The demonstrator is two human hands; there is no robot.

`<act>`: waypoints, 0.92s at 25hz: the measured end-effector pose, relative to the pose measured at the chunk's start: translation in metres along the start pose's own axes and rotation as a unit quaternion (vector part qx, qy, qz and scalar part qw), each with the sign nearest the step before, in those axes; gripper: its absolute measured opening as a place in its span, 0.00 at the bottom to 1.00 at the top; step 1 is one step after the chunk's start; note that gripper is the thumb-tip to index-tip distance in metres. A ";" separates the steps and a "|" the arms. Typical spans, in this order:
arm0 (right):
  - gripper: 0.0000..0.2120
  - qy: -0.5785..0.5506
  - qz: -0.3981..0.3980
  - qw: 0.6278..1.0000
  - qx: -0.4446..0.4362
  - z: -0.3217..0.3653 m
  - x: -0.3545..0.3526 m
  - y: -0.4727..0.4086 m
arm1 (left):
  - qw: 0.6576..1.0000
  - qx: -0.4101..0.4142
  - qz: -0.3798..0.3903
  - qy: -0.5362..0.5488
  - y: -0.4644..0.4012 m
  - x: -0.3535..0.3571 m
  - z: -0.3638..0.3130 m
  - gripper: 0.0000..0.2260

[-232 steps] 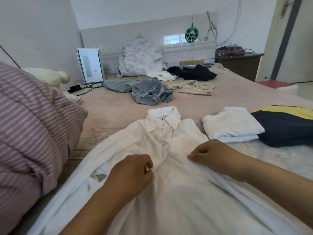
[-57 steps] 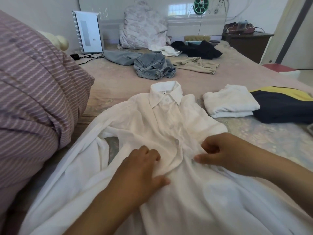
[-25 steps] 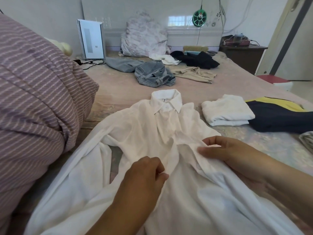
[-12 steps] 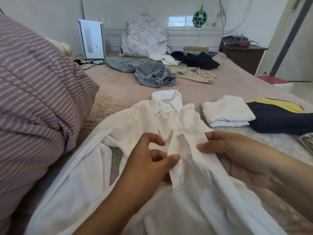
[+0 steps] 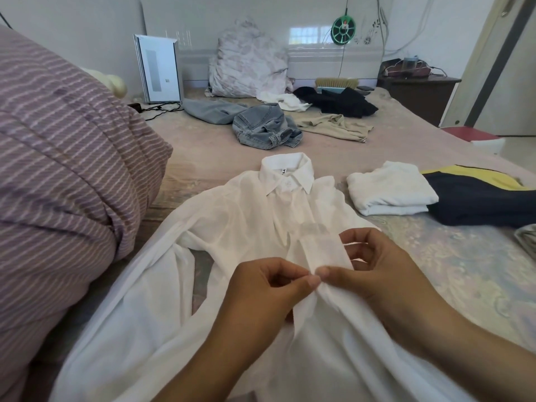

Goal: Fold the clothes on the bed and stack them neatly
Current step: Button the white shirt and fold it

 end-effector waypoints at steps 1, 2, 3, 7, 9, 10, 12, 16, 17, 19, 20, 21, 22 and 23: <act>0.25 0.045 -0.025 0.998 -0.025 0.003 -0.004 0.001 | 1.000 0.003 -0.009 -0.007 -0.001 -0.001 0.001 0.03; 0.26 0.098 -0.050 0.992 -0.061 0.008 -0.008 0.004 | 1.000 0.004 -0.016 -0.011 -0.001 -0.001 0.003 0.04; 0.24 0.156 -0.071 0.978 -0.115 0.016 -0.011 0.009 | 1.000 0.006 -0.022 -0.013 -0.001 -0.002 0.004 0.04; 0.06 0.313 -0.015 0.923 -0.225 0.025 0.006 0.026 | 0.998 0.031 -0.046 -0.035 0.003 -0.005 0.001 0.04; 0.04 0.284 0.055 0.946 -0.144 0.012 0.014 0.023 | 0.999 0.033 -0.032 -0.023 0.004 -0.004 -0.001 0.03; 0.04 0.251 0.079 0.958 -0.109 0.009 0.016 0.021 | 0.999 0.033 -0.020 -0.024 0.005 -0.002 -0.002 0.04; 0.04 0.189 0.090 0.976 -0.059 0.006 0.015 0.017 | 0.999 0.036 0.004 -0.032 0.008 0.001 -0.005 0.07; 0.10 0.156 0.076 0.985 -0.015 -0.001 0.010 0.009 | 0.999 0.041 0.030 -0.008 0.010 0.004 -0.006 0.11; 0.11 0.152 0.070 0.986 -0.004 -0.003 0.009 0.007 | 0.999 0.038 0.026 0.000 0.009 0.003 -0.005 0.13; 0.11 0.134 0.059 0.989 0.012 -0.005 0.006 0.004 | 1.000 0.019 0.012 0.008 0.007 0.000 0.001 0.17; 0.10 0.126 0.055 0.990 0.014 -0.004 0.005 0.004 | 1.000 -0.001 0.000 0.013 0.006 -0.002 0.005 0.18; 0.08 0.121 0.050 0.991 0.011 -0.002 0.004 0.004 | 0.999 -0.027 -0.011 0.027 0.005 -0.004 0.010 0.17; 0.07 0.123 0.048 0.991 0.007 -0.001 0.004 0.005 | 0.997 -0.055 -0.014 0.050 0.005 -0.005 0.016 0.15; 0.07 0.133 0.047 0.990 0.002 0.000 0.004 0.007 | 0.994 -0.081 -0.007 0.079 0.005 -0.004 0.021 0.12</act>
Point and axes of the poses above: each hand's wrist, its own y-axis away from the middle knuckle, its own x-axis out of the palm, z = x × y, the point moved 9 cm from there along -y, towards the middle knuckle, and after that the axes turned 1 degree about x, right-handed, at the moved point
